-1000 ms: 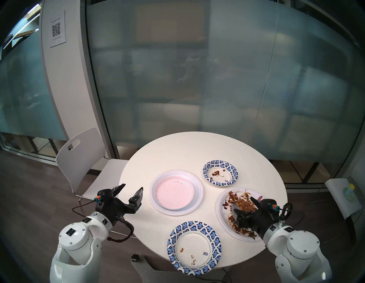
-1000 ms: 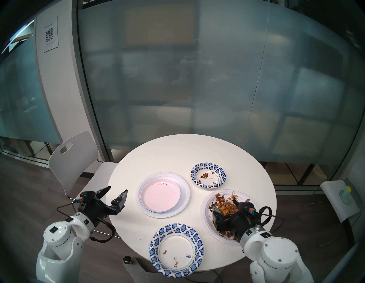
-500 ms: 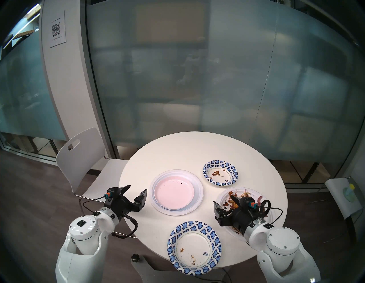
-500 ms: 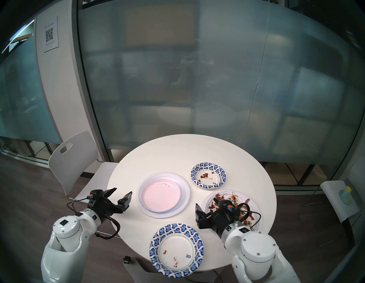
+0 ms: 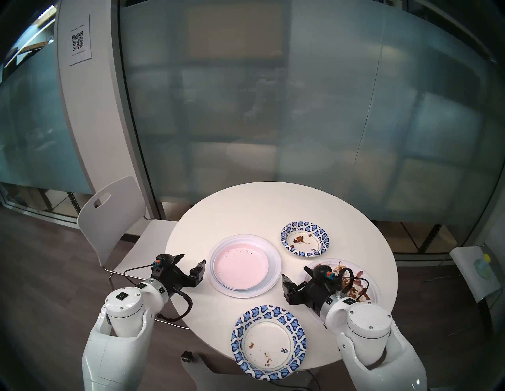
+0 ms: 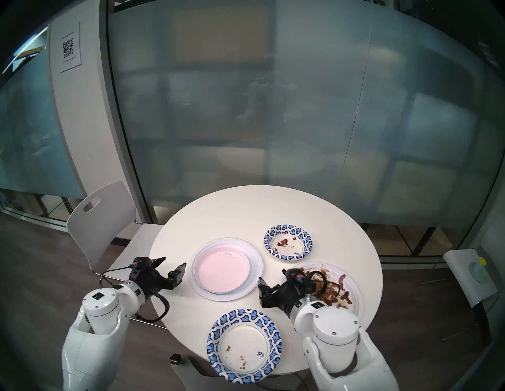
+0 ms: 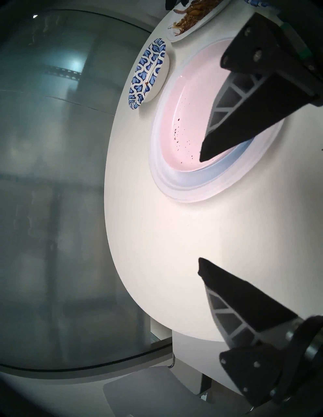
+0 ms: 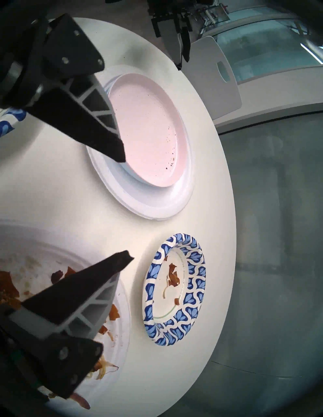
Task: Stack the plates into one stack
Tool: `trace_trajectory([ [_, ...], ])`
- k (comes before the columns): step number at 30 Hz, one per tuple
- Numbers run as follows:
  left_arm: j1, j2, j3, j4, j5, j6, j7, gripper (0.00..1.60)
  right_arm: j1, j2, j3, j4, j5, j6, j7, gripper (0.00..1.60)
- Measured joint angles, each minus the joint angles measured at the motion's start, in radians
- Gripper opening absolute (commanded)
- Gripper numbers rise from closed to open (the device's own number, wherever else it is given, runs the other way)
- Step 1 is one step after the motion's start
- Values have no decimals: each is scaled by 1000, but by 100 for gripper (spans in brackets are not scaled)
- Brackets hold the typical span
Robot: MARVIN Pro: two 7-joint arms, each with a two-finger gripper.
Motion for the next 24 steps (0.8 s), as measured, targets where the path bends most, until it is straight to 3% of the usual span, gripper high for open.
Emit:
trace_trajectory([
  [14, -126, 25, 23, 99, -33, 130, -51, 160, 148, -50, -27, 115, -42, 101, 33, 143],
  [24, -176, 31, 50, 116, -35, 190, -55, 160, 217, -58, -34, 165, -45, 154, 57, 146],
])
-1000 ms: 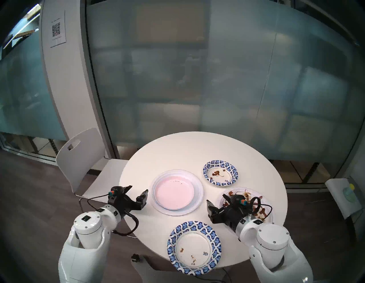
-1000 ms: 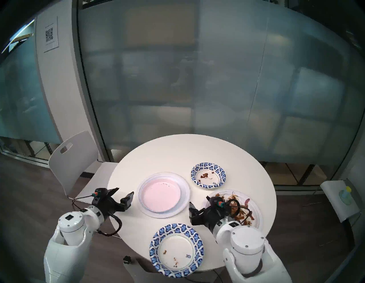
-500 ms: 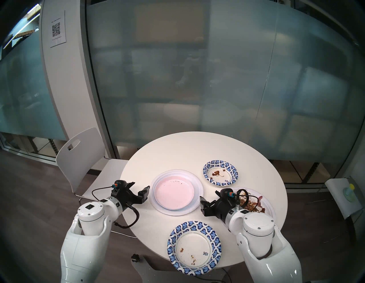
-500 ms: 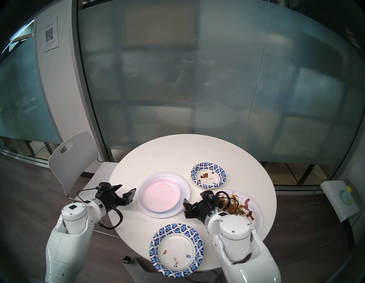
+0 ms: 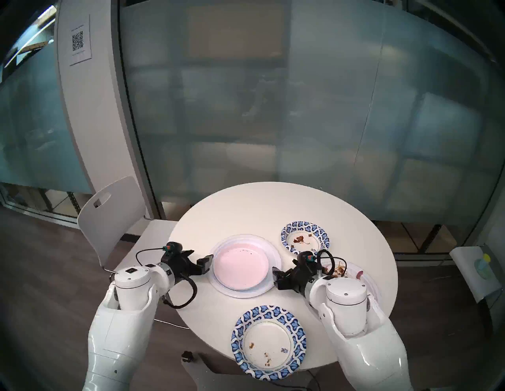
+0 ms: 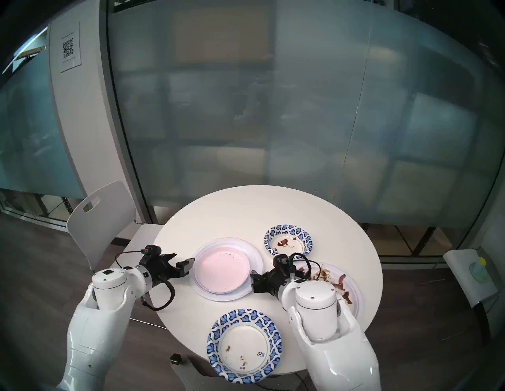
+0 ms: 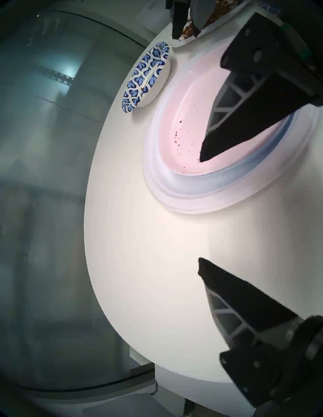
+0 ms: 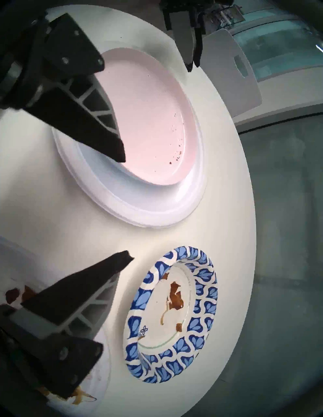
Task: Stack the plates into one stack
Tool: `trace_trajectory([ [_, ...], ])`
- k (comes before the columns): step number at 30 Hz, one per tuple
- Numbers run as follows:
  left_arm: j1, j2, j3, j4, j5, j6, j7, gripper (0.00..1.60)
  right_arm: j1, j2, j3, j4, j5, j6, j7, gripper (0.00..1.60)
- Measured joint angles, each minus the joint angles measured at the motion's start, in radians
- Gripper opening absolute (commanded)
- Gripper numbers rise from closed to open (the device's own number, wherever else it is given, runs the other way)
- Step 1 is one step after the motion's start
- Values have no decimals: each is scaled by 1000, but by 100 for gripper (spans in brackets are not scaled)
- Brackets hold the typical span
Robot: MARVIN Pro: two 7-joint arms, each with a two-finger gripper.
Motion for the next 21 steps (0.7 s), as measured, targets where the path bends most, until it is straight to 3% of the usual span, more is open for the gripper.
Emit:
trace_trajectory([
  [9, -35, 3, 29, 37, 37, 34, 38, 160, 13, -1, 4, -5, 4, 26, 10, 149],
  [21, -50, 1, 16, 51, 28, 65, 44, 160, 10, -1, 34, -13, 8, 43, 11, 145],
])
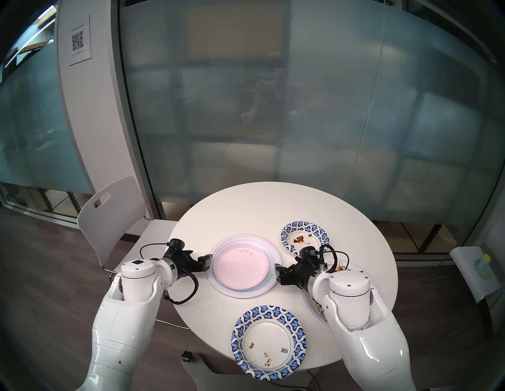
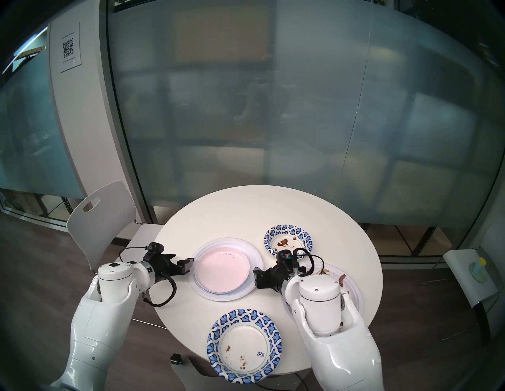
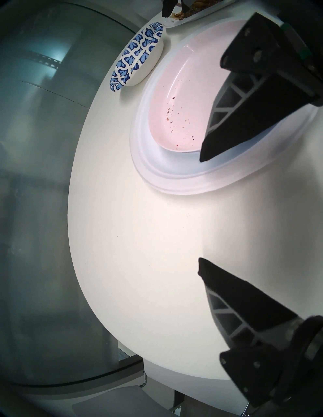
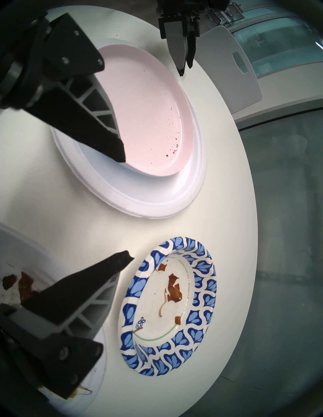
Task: Stack the plates into one stack
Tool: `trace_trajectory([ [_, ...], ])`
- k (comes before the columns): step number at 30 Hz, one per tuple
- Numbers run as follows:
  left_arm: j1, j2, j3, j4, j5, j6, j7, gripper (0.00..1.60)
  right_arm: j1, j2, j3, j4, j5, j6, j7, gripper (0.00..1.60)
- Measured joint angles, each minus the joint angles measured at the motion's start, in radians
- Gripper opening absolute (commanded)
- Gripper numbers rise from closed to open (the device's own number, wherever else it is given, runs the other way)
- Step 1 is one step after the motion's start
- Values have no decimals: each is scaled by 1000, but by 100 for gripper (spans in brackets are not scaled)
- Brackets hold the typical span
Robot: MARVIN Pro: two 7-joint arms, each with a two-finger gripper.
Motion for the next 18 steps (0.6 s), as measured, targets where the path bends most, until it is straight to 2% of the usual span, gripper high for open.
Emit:
trace_trajectory([
  [6, 1, -1, 7, 9, 0, -10, -4, 160, 4, 0, 15, 27, 14, 1, 17, 142],
  [18, 2, -7, 9, 17, 1, -20, 3, 160, 35, 0, 25, 81, 25, 1, 44, 146],
])
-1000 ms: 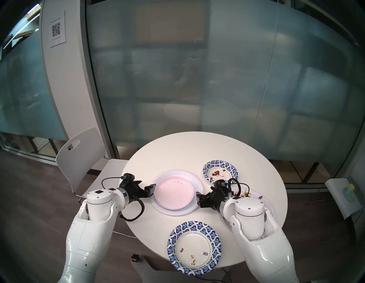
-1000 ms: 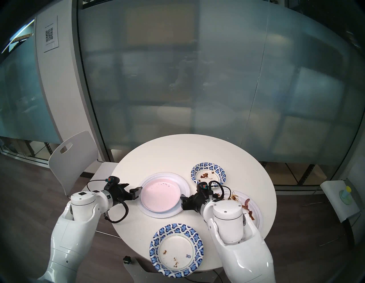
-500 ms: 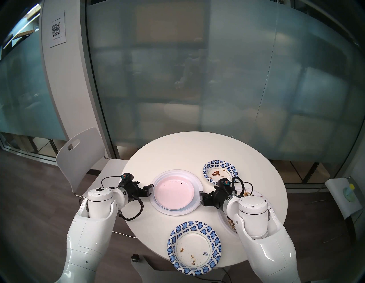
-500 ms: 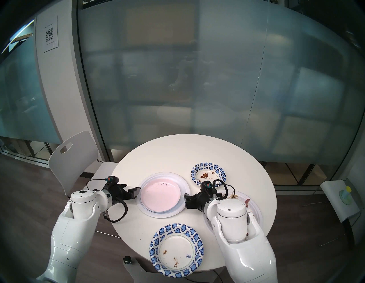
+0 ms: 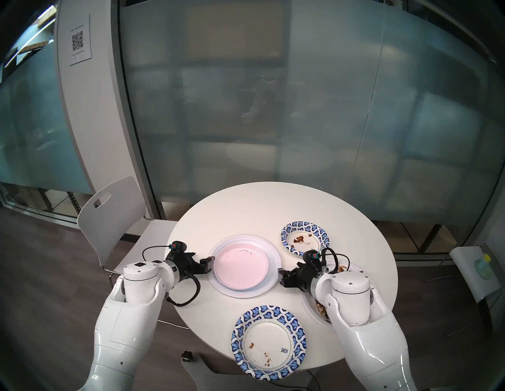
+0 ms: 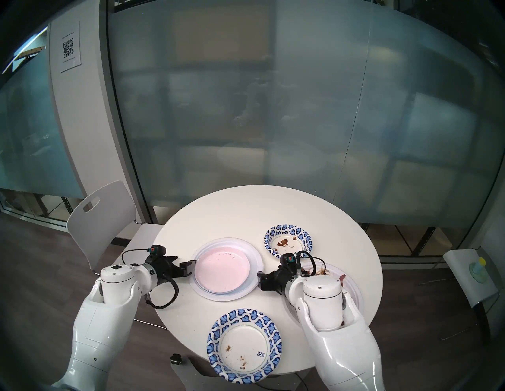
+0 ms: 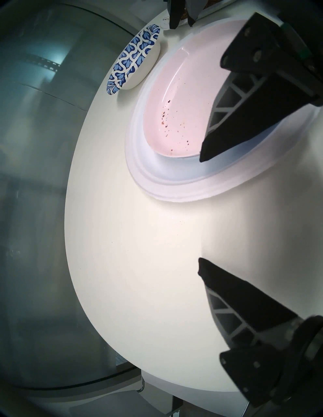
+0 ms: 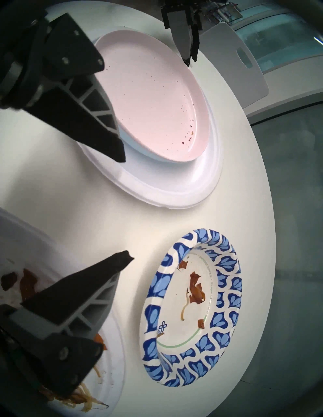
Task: Stack the plates into one stack
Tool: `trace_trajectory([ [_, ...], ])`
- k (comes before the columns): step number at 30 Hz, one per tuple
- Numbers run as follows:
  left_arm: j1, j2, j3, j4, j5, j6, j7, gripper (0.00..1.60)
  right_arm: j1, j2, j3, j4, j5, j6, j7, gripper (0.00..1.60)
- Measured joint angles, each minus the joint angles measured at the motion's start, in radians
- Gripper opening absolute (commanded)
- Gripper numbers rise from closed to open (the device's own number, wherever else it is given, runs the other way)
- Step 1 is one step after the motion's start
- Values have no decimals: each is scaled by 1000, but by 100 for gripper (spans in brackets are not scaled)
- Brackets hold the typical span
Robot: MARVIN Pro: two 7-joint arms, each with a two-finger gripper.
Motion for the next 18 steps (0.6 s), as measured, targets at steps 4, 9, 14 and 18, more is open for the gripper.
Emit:
trace_trajectory([
  [4, 0, 0, 1, 1, 0, 0, 4, 160, 9, 0, 2, 0, 0, 0, 4, 146],
  [9, 3, -1, 2, 1, 0, 0, 6, 160, 16, 3, 6, -2, 0, 13, 10, 145],
  [14, 11, 5, 3, 0, 0, -1, 1, 160, 20, 14, 19, -2, 1, 38, 20, 144],
  [18, 22, 12, 7, -5, 5, -2, -3, 160, 22, 21, 29, -2, 2, 43, 26, 144],
])
